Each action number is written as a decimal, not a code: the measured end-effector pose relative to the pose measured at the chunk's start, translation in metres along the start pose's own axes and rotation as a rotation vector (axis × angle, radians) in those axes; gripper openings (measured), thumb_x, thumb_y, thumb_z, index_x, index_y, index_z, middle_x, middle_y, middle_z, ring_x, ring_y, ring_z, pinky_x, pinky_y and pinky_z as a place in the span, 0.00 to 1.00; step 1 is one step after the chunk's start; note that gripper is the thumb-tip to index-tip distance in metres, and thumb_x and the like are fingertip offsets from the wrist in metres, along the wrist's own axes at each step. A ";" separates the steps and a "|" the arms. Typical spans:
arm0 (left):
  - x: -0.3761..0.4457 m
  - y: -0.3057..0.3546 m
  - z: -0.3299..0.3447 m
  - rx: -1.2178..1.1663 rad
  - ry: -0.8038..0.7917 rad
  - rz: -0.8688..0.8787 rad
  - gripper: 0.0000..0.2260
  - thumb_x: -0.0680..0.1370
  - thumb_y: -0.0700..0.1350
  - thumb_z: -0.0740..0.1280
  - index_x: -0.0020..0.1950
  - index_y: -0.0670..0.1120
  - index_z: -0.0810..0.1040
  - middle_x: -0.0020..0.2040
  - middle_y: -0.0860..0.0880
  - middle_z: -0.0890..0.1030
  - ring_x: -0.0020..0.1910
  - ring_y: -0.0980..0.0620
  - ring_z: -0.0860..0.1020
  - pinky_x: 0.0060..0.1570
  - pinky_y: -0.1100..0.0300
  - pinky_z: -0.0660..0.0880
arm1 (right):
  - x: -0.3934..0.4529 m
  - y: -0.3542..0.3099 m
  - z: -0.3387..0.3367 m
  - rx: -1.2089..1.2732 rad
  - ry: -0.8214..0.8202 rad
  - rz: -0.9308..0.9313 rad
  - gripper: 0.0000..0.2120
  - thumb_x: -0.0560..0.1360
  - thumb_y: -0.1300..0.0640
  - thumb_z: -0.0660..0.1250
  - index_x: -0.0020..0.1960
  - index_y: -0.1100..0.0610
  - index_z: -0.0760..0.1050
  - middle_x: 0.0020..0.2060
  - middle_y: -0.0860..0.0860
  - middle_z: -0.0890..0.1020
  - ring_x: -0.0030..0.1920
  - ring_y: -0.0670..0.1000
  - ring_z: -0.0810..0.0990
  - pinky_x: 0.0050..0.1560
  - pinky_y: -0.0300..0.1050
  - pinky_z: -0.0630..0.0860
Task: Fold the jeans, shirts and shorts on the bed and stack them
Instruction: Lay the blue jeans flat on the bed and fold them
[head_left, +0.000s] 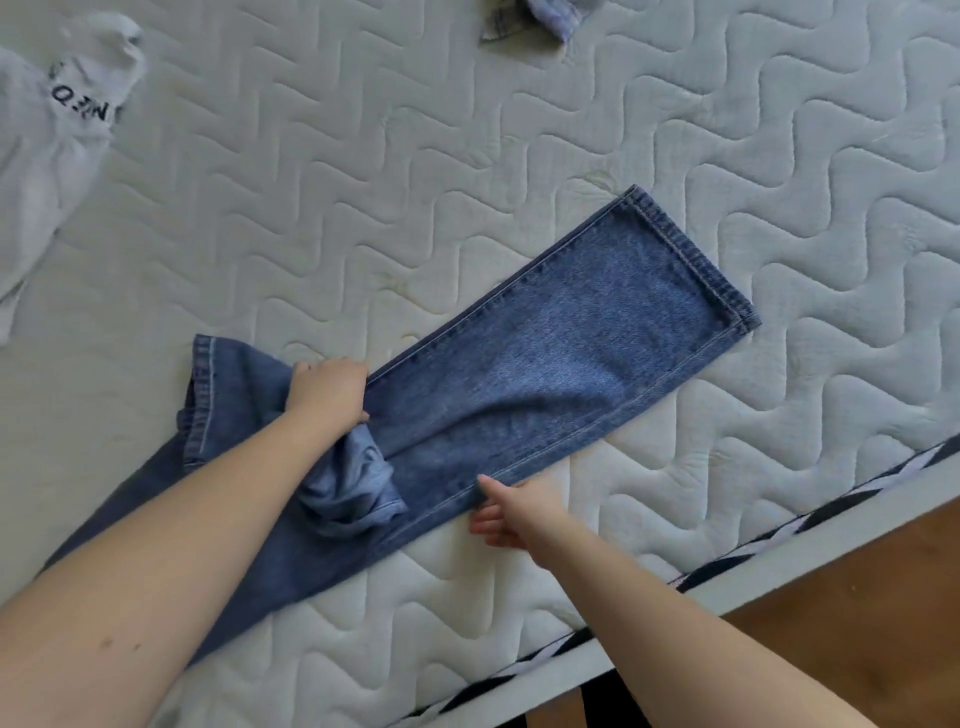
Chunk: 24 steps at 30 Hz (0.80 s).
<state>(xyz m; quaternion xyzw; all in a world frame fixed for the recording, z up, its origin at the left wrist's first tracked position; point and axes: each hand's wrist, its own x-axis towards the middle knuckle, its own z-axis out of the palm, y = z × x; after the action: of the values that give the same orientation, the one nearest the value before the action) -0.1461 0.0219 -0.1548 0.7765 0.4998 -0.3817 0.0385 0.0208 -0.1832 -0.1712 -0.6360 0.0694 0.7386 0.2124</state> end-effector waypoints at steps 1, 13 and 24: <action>-0.001 -0.001 0.002 0.003 0.036 -0.007 0.10 0.75 0.51 0.70 0.55 0.52 0.76 0.55 0.49 0.80 0.57 0.46 0.77 0.55 0.51 0.67 | 0.002 0.002 0.005 -0.005 0.022 -0.021 0.13 0.80 0.51 0.65 0.47 0.61 0.73 0.35 0.56 0.83 0.28 0.48 0.82 0.28 0.39 0.78; 0.019 -0.013 -0.003 0.098 0.108 0.084 0.12 0.78 0.39 0.57 0.59 0.48 0.72 0.55 0.46 0.81 0.55 0.44 0.77 0.57 0.50 0.65 | -0.006 0.026 -0.005 -0.286 0.155 -0.180 0.17 0.82 0.54 0.61 0.44 0.65 0.78 0.32 0.55 0.84 0.28 0.50 0.83 0.27 0.38 0.75; -0.039 0.034 0.036 0.055 0.482 0.405 0.24 0.81 0.47 0.57 0.77 0.43 0.59 0.75 0.40 0.64 0.73 0.41 0.63 0.70 0.48 0.59 | 0.002 0.024 0.048 -0.212 0.225 -0.299 0.19 0.82 0.49 0.61 0.42 0.63 0.77 0.30 0.55 0.81 0.26 0.50 0.79 0.27 0.39 0.73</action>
<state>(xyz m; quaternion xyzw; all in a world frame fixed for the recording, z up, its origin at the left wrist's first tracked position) -0.1463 -0.0401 -0.1667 0.9291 0.3191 -0.1848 -0.0267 -0.0326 -0.1865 -0.1685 -0.7364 -0.0805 0.6264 0.2426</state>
